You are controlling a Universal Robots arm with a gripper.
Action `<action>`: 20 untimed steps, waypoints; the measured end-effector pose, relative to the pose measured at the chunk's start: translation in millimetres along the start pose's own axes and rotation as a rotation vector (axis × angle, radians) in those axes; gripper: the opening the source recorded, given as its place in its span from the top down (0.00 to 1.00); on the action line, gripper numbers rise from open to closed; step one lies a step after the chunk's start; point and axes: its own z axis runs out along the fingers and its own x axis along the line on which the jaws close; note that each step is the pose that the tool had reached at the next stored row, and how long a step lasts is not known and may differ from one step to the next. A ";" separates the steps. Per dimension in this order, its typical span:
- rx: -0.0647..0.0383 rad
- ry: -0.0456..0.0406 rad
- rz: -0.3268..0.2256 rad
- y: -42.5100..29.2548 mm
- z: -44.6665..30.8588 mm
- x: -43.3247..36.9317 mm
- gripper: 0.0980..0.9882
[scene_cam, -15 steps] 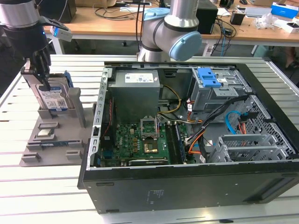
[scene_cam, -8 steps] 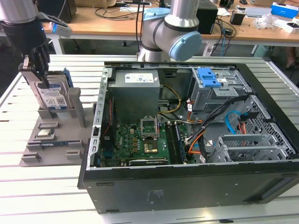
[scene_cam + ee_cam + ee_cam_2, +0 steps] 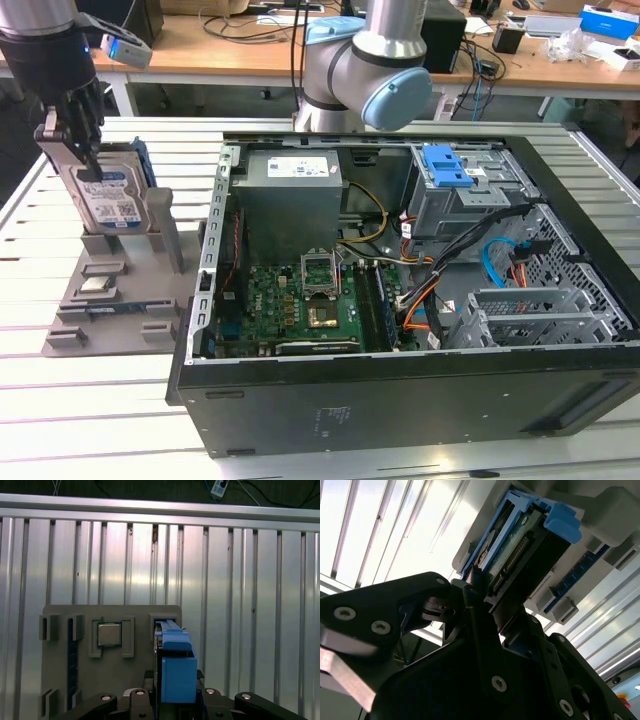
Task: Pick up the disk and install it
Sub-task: 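Pick up the disk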
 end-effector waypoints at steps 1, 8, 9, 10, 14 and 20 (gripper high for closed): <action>0.000 0.0001 0.000 0.0 -1.3 -0.1 0.70; -0.001 0.0000 0.000 0.0 -14.9 -1.5 0.70; -0.001 0.0000 0.000 0.0 -17.1 -1.7 0.70; -0.001 0.0000 0.000 0.0 -20.0 -2.0 0.70; -0.001 0.0000 0.000 0.2 -29.3 -3.1 0.70; -0.002 0.0000 0.000 -0.2 -42.7 -5.5 0.70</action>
